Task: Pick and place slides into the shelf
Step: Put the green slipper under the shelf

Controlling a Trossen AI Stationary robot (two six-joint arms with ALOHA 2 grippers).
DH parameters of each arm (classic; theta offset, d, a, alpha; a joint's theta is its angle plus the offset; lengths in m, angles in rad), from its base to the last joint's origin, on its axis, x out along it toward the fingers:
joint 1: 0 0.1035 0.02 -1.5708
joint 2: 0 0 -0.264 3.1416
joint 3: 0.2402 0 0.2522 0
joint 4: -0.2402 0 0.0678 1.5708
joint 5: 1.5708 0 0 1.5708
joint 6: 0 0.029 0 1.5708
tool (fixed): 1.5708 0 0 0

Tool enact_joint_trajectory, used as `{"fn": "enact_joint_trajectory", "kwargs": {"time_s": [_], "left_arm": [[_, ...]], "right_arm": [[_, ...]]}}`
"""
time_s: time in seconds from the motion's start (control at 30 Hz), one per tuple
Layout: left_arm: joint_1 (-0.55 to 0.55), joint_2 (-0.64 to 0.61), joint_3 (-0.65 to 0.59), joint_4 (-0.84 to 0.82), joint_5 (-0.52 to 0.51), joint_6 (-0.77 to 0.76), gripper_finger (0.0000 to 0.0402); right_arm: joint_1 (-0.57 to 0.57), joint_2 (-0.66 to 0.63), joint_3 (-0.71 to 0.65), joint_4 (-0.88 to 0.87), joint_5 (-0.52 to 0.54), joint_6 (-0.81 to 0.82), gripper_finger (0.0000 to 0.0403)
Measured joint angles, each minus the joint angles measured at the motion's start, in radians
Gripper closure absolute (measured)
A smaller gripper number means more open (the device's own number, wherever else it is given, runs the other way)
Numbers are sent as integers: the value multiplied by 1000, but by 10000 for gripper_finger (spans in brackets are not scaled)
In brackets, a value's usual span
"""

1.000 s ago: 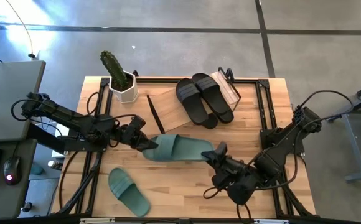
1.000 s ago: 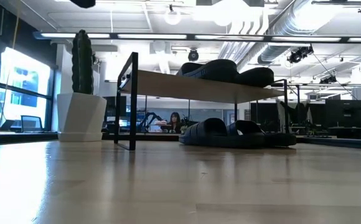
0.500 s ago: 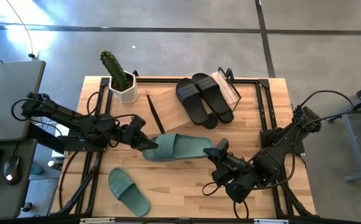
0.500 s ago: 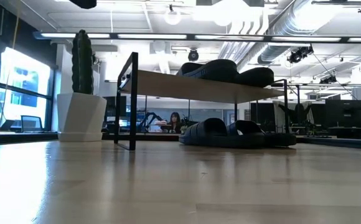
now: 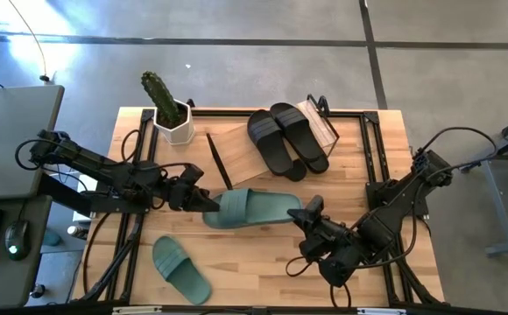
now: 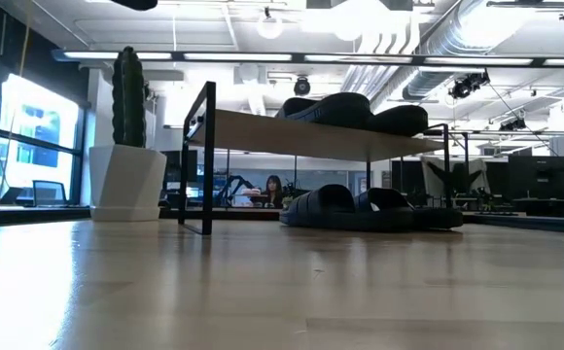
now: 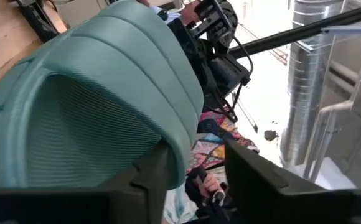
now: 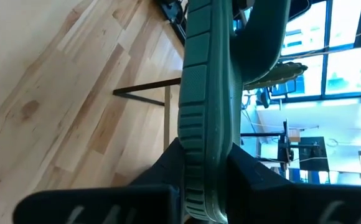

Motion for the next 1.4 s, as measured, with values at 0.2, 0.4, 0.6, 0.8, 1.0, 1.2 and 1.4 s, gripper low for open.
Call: {"fn": "enact_joint_trajectory", "kwargs": {"time_s": [0.2,0.4,0.6,0.8,1.0,1.2,1.4], "left_arm": [[0,0,0,-28,-4,20,204],[1,-6,0,-15,14,57,192],[0,-55,0,-9,32,62,207],[1,-126,0,-10,3,94,217],[0,-168,0,-11,0,141,218],[1,-170,0,-23,1,170,218],[1,-170,0,-36,29,170,218]], "right_arm": [[2,-1,0,0,0,21,366],[22,-2,0,-38,19,26,366],[52,-3,0,-166,-4,178,366],[66,-3,0,-289,-119,418,366],[74,-1,0,-465,-319,823,366],[91,57,-23,-547,-393,1164,368],[109,169,-105,-536,-460,1355,368]]}}
